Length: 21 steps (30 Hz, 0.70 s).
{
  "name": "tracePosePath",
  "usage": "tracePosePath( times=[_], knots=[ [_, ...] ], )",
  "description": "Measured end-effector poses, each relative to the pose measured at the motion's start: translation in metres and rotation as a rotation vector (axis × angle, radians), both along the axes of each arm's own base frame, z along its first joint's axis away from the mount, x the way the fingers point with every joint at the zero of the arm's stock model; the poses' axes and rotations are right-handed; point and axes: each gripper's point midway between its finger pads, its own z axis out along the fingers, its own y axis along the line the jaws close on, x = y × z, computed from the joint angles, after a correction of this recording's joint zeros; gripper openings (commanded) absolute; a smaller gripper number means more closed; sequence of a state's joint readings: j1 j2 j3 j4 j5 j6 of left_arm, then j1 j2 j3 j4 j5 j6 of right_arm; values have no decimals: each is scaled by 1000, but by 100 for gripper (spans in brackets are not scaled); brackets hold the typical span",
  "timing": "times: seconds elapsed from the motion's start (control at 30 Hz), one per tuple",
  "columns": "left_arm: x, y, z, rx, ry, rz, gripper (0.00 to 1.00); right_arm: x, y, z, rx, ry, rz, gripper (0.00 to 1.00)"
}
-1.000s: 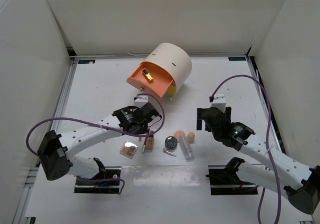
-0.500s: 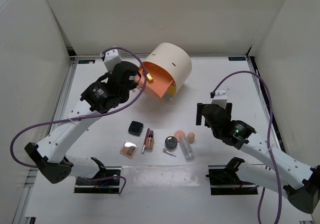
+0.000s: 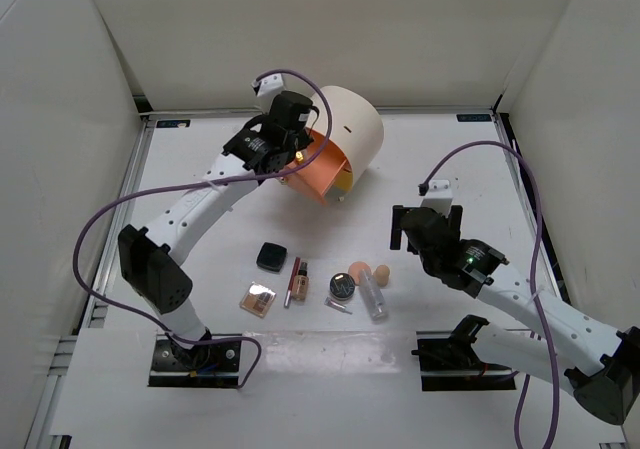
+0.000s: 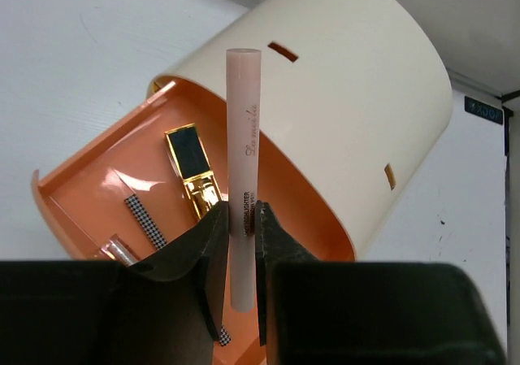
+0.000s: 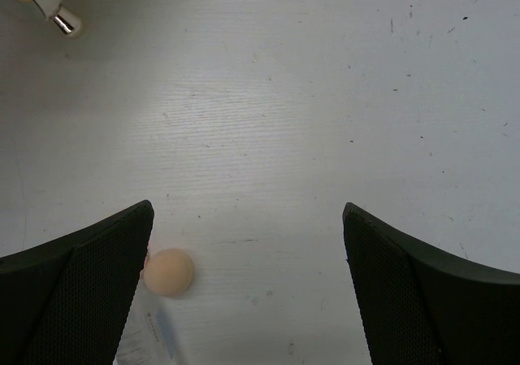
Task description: Organize the makeup
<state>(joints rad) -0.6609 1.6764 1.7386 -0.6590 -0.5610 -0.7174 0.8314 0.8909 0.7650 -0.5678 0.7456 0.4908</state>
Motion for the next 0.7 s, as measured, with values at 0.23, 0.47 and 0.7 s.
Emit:
tracePosePath(
  times=[0.23, 0.47, 0.7],
  knots=[
    [-10, -8, -23, -10, 46, -67, 62, 0, -2, 0, -13, 2, 2, 99],
    [-23, -9, -11, -14, 19, -147, 98, 1, 8, 0, -69, 31, 92, 94],
    [-62, -3, 35, -6, -81, -249, 98, -20, 70, -12, -26, 153, 479, 90]
  ],
)
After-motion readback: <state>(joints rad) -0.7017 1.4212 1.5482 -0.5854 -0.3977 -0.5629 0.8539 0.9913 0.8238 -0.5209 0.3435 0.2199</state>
